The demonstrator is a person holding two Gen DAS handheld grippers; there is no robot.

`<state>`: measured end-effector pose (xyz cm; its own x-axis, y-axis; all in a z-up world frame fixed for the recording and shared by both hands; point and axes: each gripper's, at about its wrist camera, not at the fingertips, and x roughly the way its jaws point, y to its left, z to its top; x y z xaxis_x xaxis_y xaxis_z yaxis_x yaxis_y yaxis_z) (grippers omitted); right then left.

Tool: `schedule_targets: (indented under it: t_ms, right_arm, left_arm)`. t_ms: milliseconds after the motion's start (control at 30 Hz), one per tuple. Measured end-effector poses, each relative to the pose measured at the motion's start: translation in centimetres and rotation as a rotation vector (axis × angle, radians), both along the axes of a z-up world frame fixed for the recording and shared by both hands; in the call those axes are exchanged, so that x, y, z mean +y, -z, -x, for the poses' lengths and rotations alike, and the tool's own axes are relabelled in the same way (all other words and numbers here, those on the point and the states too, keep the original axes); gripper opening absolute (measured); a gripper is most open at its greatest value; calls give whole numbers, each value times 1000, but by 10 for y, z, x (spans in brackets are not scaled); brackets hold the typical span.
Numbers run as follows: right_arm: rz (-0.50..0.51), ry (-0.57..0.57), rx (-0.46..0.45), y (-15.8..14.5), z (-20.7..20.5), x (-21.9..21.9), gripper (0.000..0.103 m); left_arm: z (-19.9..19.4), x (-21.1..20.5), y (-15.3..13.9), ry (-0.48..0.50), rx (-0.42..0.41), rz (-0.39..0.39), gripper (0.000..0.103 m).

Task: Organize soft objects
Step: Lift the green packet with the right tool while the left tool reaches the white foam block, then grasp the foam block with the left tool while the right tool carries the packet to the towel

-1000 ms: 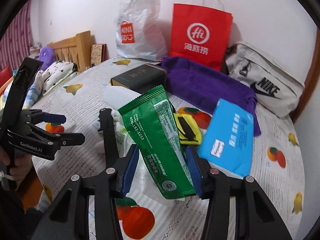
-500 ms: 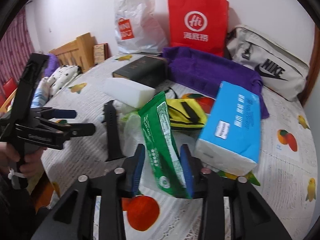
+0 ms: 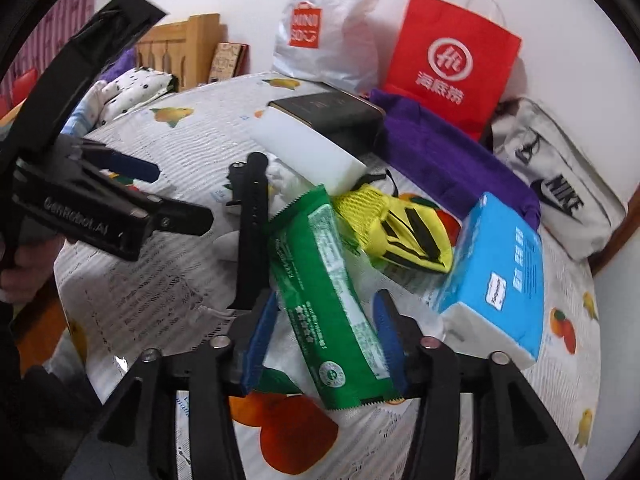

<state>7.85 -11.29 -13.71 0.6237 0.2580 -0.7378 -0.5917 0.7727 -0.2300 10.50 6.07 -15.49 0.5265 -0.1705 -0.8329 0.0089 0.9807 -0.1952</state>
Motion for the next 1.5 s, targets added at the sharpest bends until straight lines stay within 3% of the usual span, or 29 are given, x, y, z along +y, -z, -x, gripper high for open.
schedule_targets:
  t_ms: [133,167,200,267,467,600,867,1033,1200,1300,1500]
  right_arm:
    - [130,-37,-92,16,5,16,58]
    - [151,-37,-98,19,4,18,43]
    - [171,-34,-101,21,3,18,40]
    - [143,-22,-110,15,4,13,39]
    - [-131,4,-48,-21,6,-21,39]
    - [-206,73,-6,-25,-3,-35,39]
    - [-240,191,19,-25,-3,-68,39]
    - [-265,221,38,-23,-3,-88,39]
    - [-286,241,68,-19,-9,-100,39]
    - [-290,250,83,-16,-15,-104,39]
    - [-275,252,104,-13,-21,-107,39]
  left_arm:
    - [-1,-1,2,-2,8,1,103]
    - [0,-1,2,0,6,-1,103]
    - [0,-2,1,3,3,-3,103]
    - [0,-3,-1,9,-3,-5,103]
    - [-2,-8,-2,24,-4,8,103]
    - [-3,-16,-4,49,1,38,103]
    - [-14,-37,-5,42,5,8,103]
    - [-33,-32,-24,4,-35,19,101]
    - [-52,-57,-43,49,-98,-61,103]
    - [-66,-72,-40,63,-68,-119,103]
    - [-81,-75,-30,40,-31,-132,101]
